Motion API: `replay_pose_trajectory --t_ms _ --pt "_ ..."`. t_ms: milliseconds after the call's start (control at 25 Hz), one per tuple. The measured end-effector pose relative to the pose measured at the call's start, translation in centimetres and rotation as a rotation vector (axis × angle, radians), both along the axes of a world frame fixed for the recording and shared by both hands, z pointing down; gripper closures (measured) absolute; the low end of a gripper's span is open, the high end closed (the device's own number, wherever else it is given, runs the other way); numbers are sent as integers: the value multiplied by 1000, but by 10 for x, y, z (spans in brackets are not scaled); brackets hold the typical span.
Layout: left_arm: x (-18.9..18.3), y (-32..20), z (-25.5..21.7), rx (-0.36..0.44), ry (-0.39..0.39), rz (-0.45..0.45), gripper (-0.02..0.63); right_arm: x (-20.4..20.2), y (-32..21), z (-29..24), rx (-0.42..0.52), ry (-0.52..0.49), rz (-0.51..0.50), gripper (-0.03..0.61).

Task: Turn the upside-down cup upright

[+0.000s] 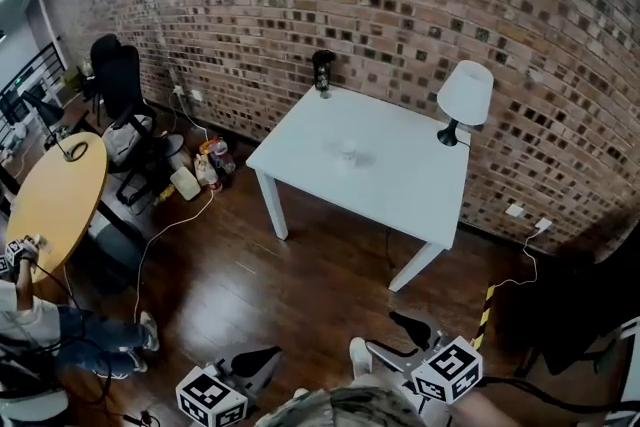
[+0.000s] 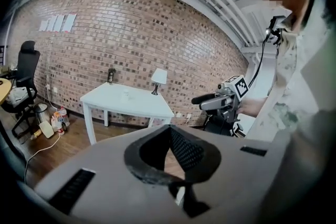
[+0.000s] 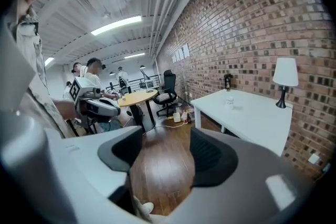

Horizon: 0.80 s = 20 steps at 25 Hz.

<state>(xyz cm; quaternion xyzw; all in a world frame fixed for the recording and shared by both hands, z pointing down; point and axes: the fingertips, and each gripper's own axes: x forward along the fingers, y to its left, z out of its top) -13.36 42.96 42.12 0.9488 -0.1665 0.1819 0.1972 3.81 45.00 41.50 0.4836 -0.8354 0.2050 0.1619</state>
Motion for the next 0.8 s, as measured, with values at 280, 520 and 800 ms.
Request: replay_pose_trajectory --t_ms 280,520,800 --pt "-46 43 14 8 38 61 606 -65 63 1 -11 76 23 295" --pt "-64 62 6 19 73 92 606 -89 84 -5 -1 93 51 296" --pt "-80 66 -2 28 90 75 606 -99 87 -14 17 100 55 300"
